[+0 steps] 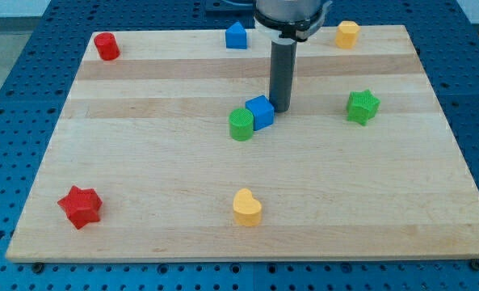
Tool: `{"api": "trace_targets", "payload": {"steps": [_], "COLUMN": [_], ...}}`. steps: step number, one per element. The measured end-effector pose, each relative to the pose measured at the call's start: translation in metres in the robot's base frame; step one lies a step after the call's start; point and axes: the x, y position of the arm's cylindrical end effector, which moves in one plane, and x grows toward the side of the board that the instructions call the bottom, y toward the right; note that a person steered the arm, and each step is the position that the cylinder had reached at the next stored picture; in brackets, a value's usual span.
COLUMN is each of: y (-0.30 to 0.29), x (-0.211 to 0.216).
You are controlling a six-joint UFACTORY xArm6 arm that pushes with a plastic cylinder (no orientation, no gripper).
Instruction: Place the green star below the hexagon
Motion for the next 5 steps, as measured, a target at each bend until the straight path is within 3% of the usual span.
{"api": "trace_targets", "payload": {"steps": [5], "y": [-0.002], "x": [-0.039]}}
